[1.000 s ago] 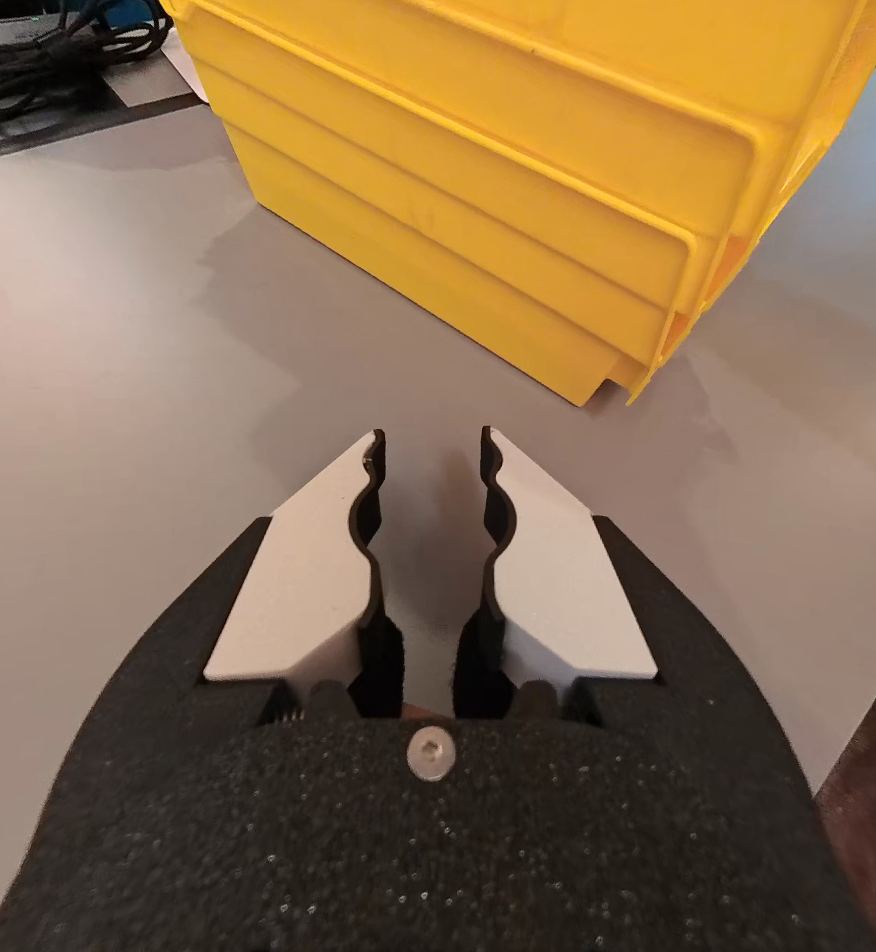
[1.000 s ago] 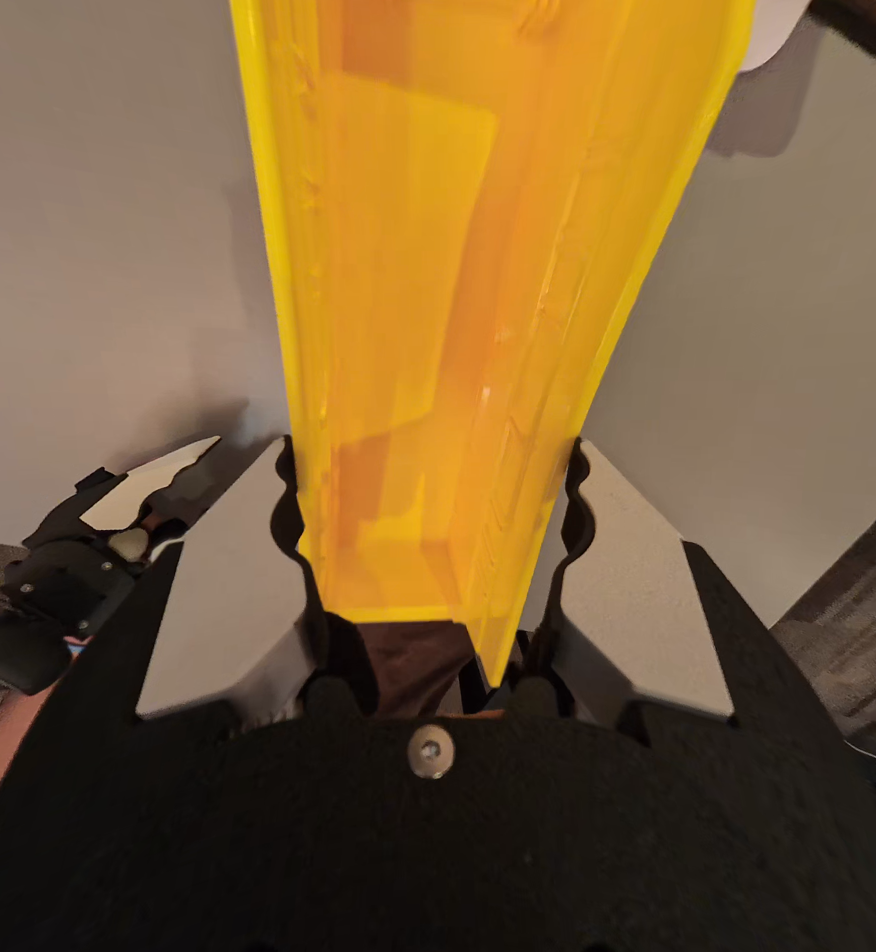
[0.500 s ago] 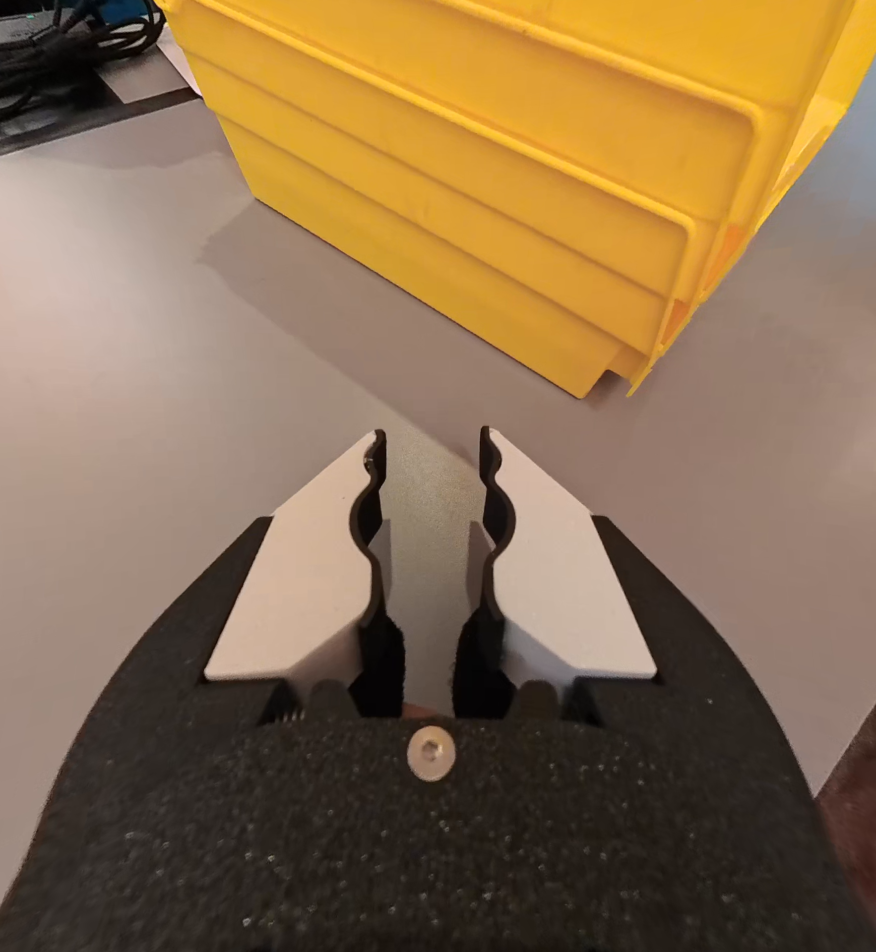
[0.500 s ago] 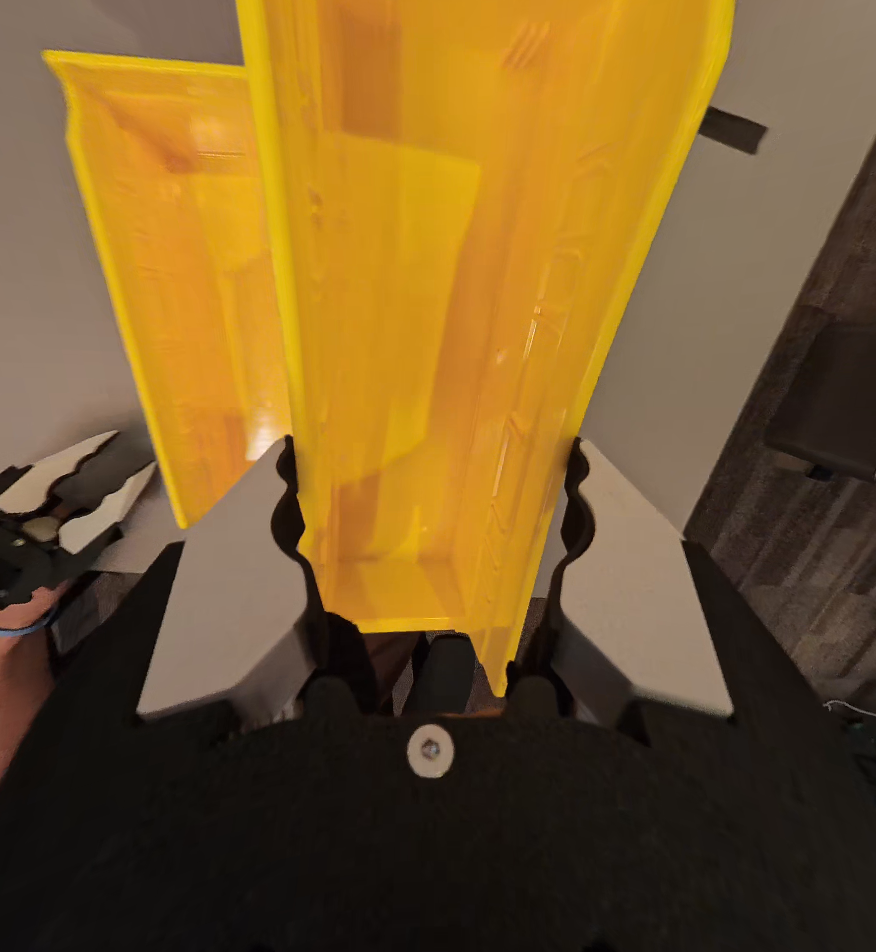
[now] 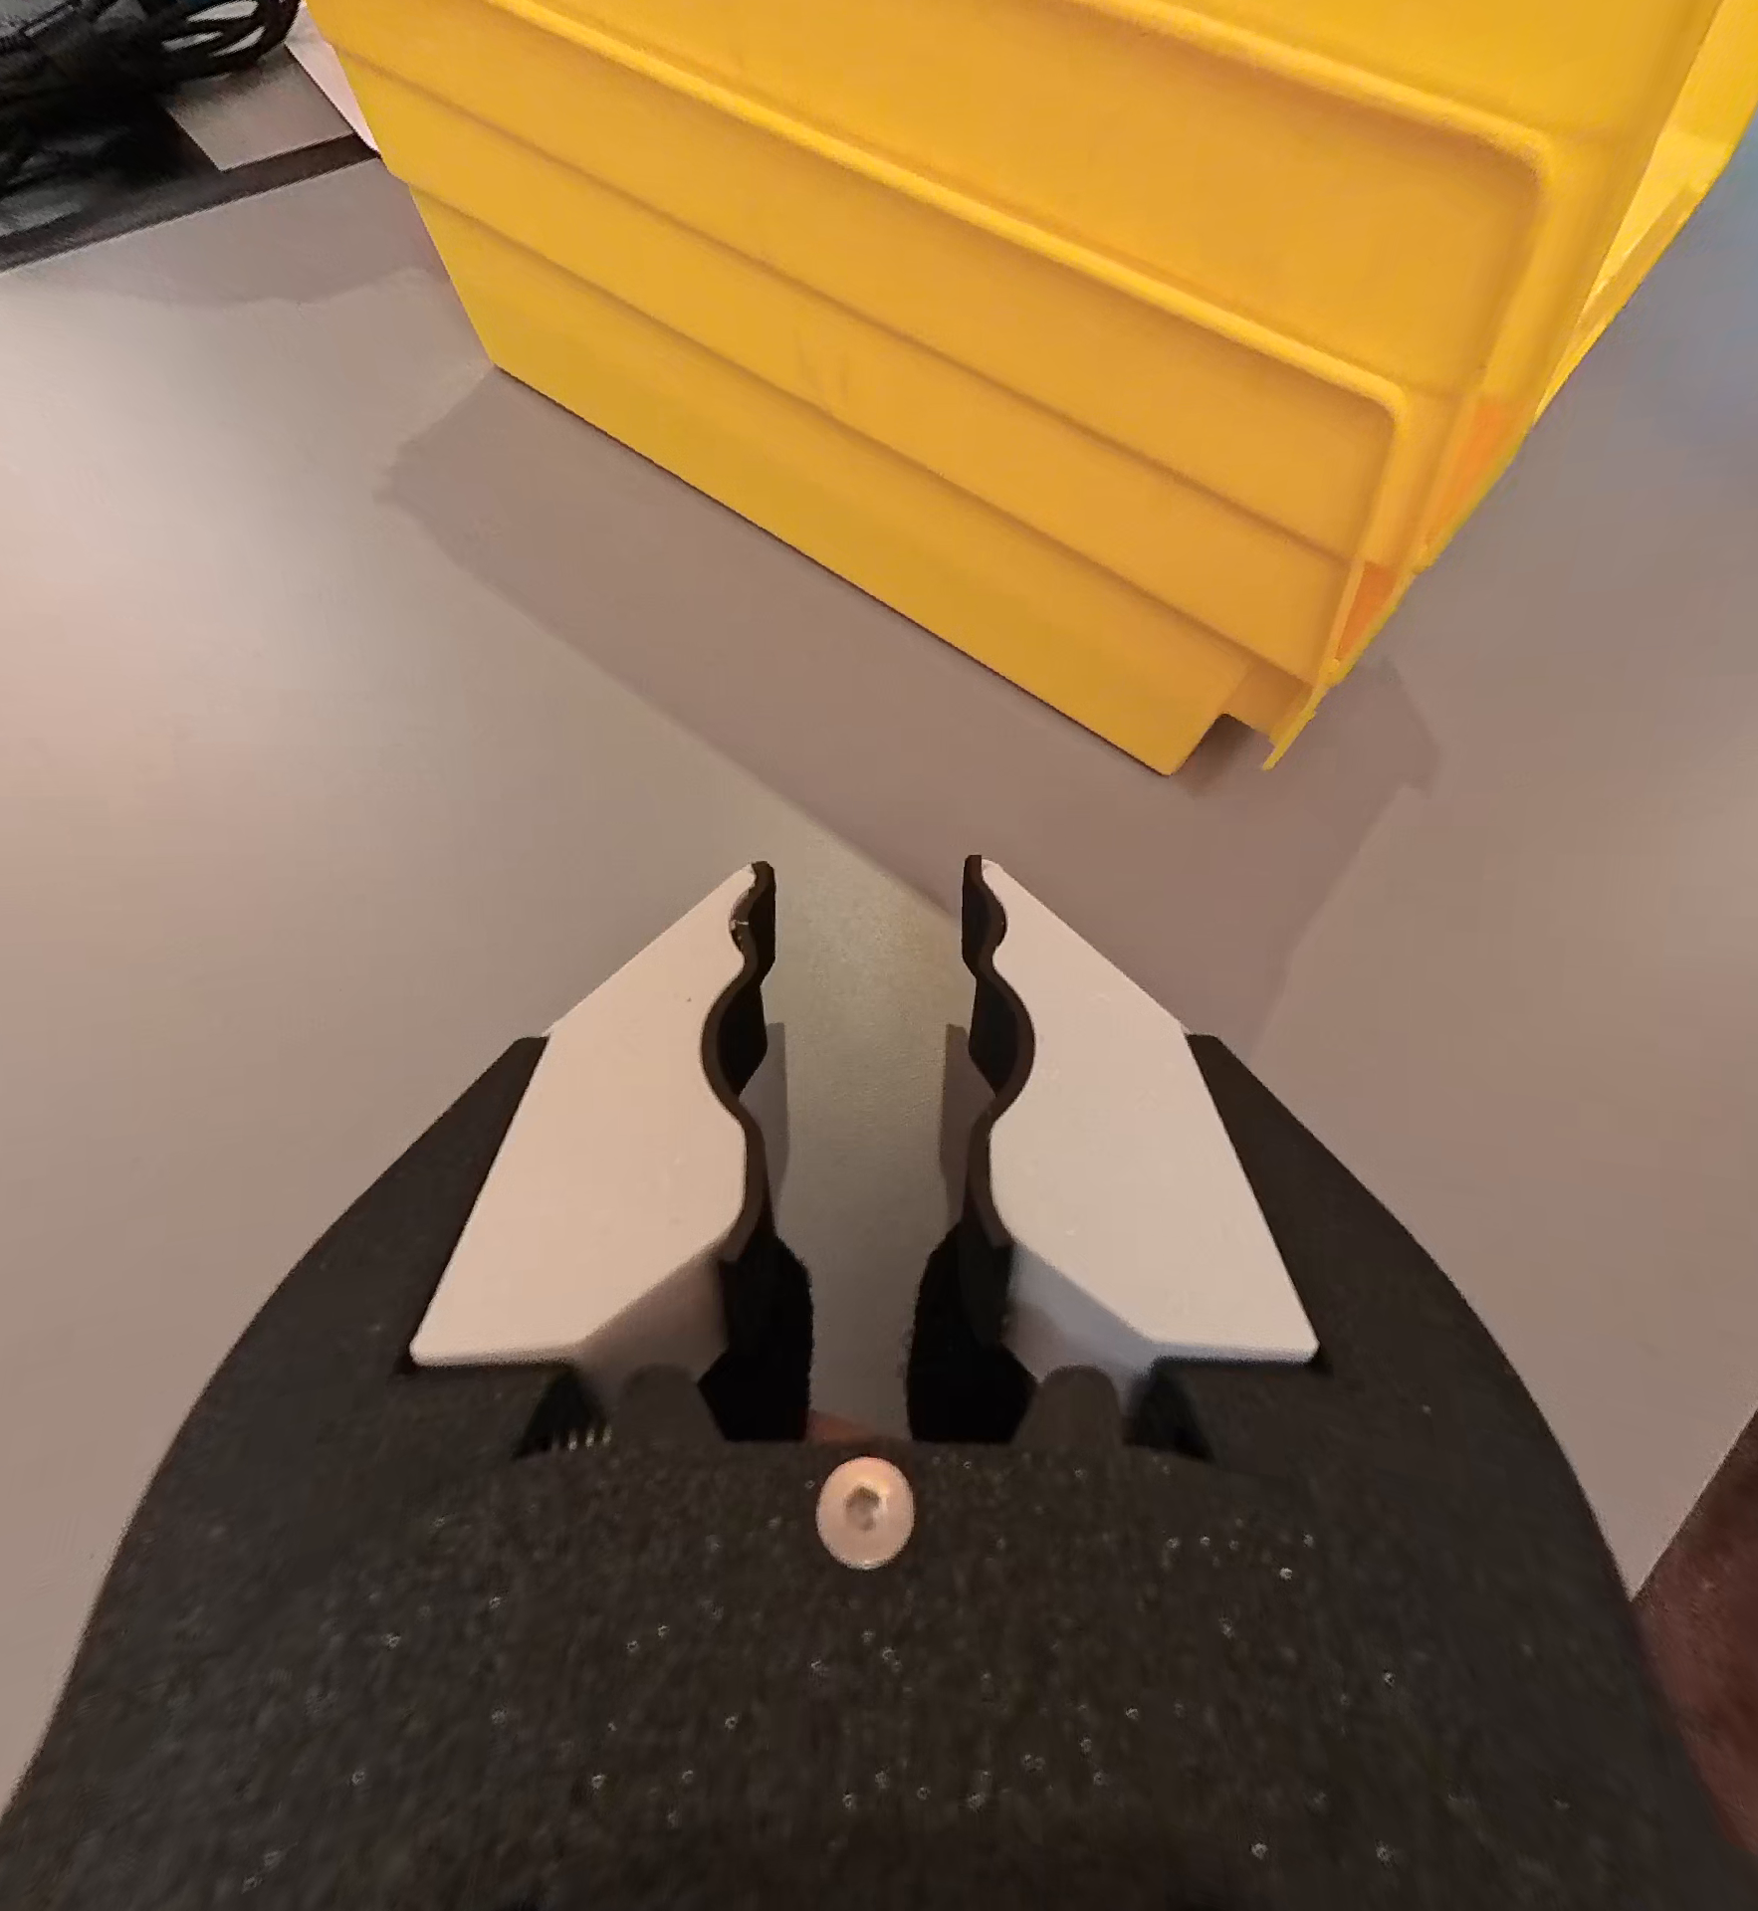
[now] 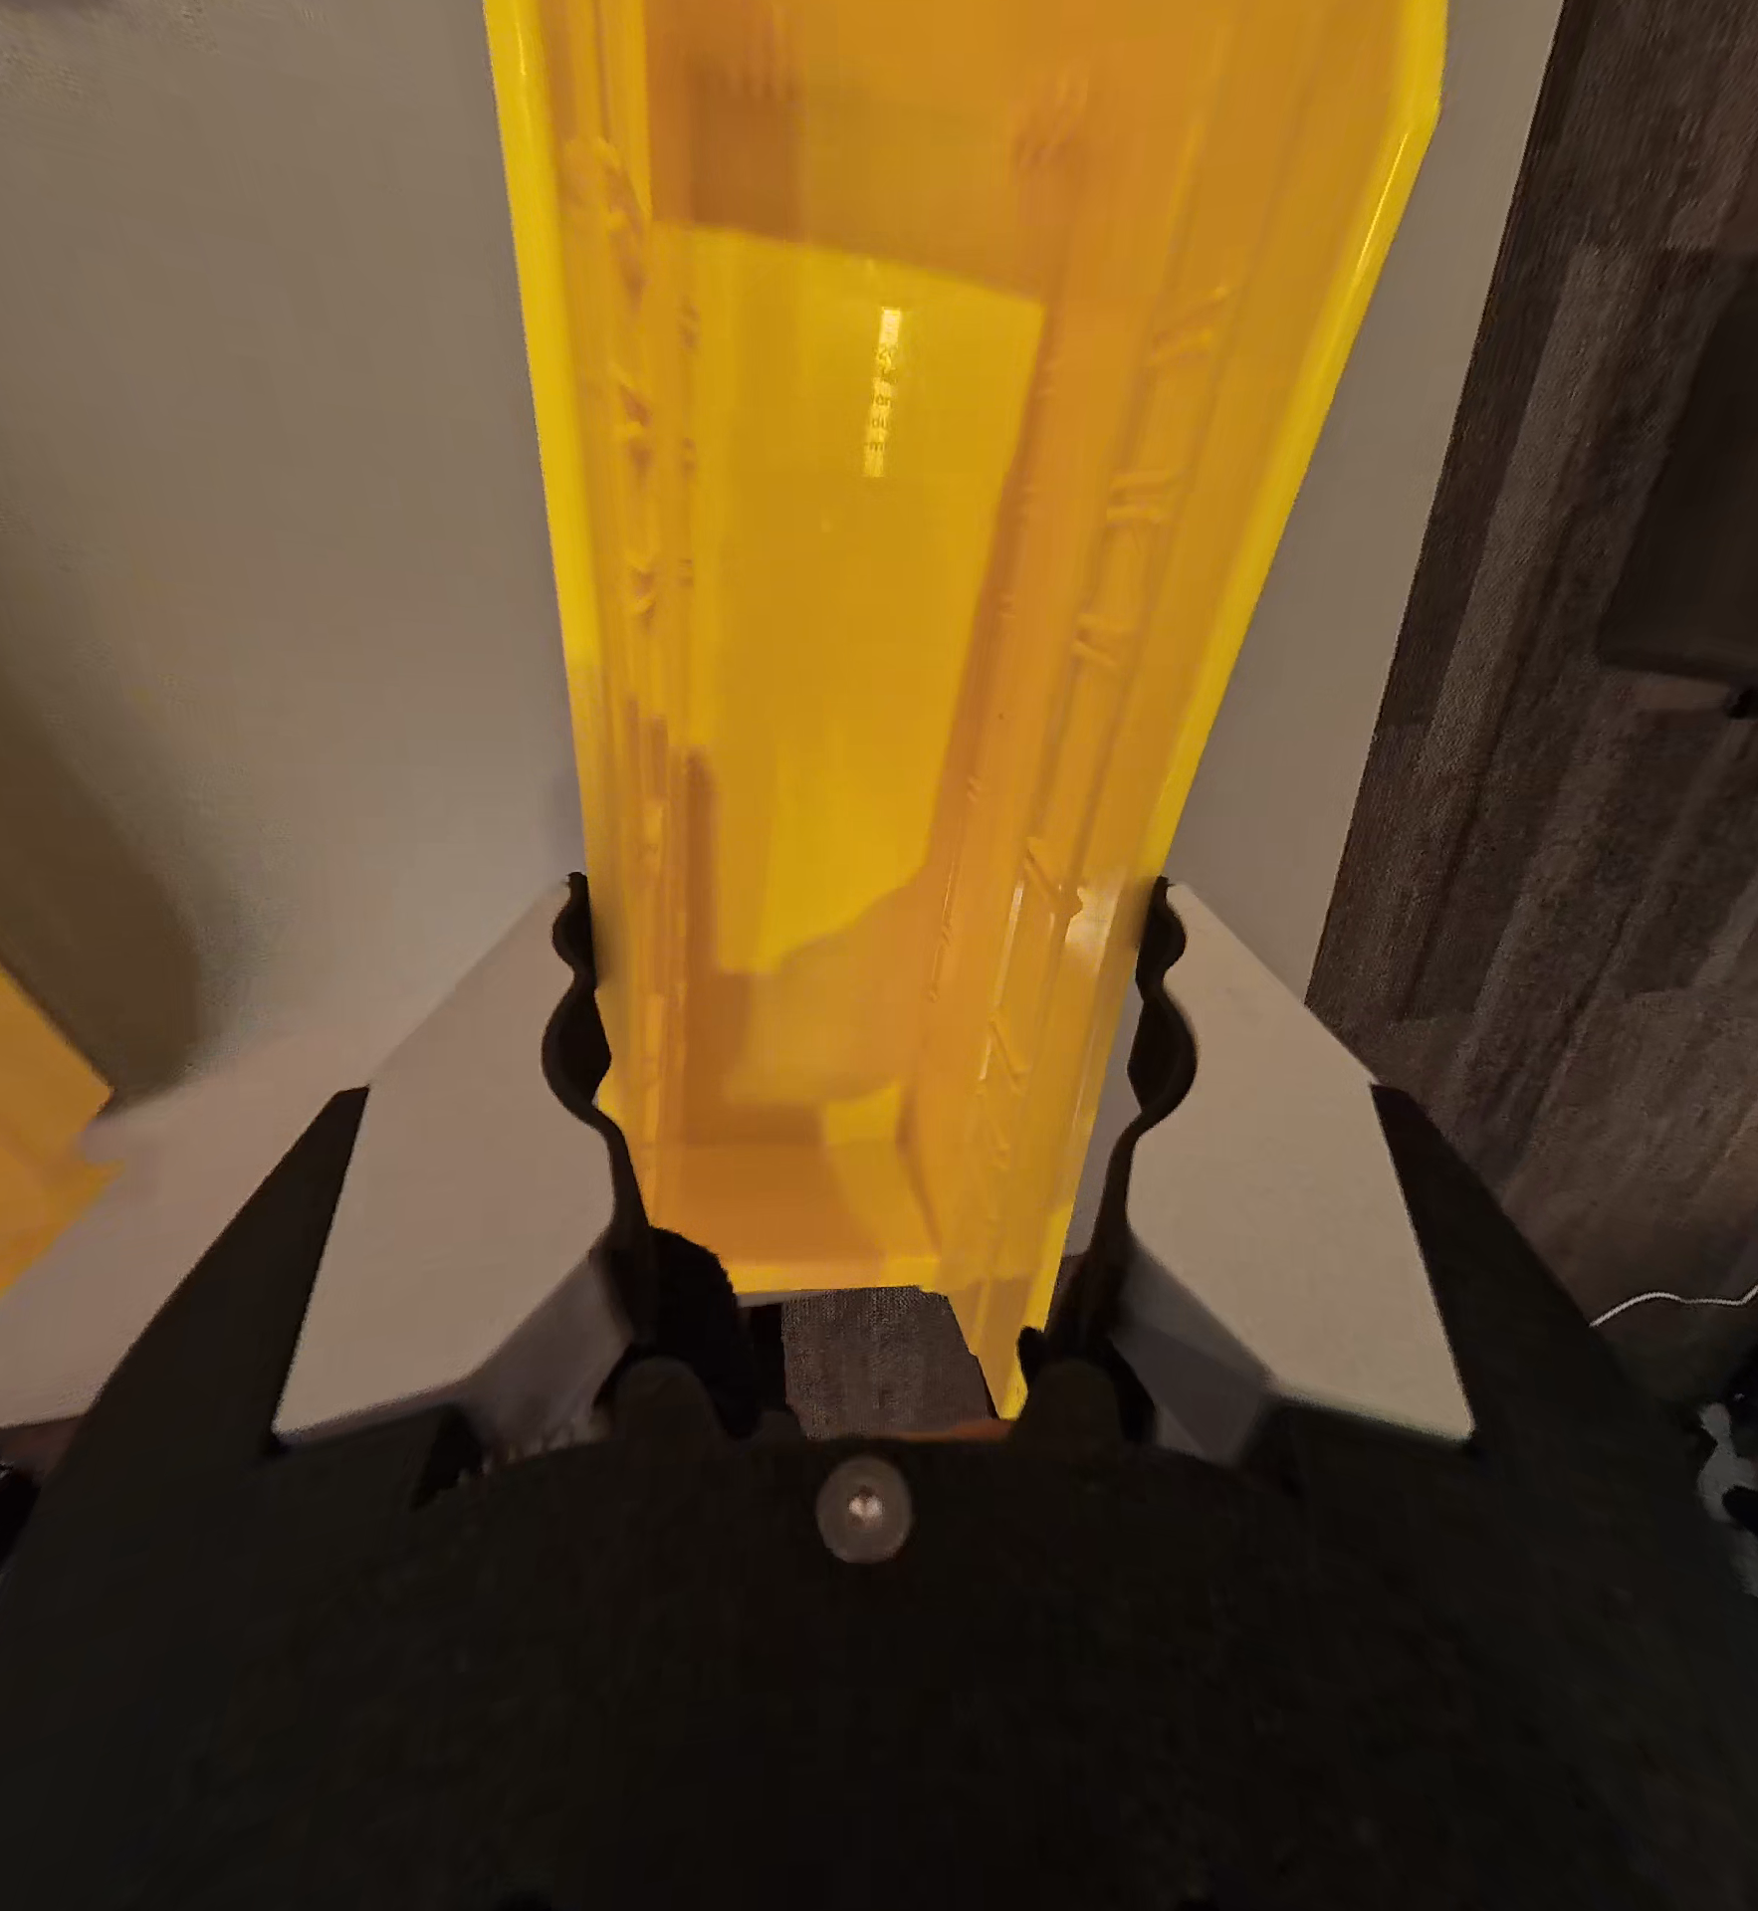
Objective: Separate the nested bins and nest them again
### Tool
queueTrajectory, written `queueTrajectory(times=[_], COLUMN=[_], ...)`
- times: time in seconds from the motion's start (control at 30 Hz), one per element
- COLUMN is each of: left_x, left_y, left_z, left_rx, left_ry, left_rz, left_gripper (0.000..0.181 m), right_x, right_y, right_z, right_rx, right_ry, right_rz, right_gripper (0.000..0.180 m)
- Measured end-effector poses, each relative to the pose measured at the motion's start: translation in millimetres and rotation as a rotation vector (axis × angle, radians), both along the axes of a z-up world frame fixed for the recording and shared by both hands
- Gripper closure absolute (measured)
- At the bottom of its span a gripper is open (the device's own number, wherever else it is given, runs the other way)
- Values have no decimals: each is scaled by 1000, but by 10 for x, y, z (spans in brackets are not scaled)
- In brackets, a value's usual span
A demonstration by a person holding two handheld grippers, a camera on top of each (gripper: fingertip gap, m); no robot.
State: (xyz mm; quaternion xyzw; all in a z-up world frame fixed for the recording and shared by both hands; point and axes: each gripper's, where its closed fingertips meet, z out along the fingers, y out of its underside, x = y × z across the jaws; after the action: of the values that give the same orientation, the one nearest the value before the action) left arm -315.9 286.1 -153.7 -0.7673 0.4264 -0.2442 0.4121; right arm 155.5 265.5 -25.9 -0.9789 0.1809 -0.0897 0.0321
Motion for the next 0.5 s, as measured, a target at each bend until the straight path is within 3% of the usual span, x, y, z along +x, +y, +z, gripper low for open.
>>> queueTrajectory(times=[0.27,0.5], left_x=[-5,-27], left_y=[14,29], left_z=[72,29], left_rx=[36,23], left_ry=[-11,-2], left_rz=[24,27], left_gripper=[150,150], right_x=[147,139], right_y=[30,99], right_z=[-760,-951], right_rx=[-16,-1], right_ry=[47,51], right_rz=[60,80], right_gripper=[75,63])
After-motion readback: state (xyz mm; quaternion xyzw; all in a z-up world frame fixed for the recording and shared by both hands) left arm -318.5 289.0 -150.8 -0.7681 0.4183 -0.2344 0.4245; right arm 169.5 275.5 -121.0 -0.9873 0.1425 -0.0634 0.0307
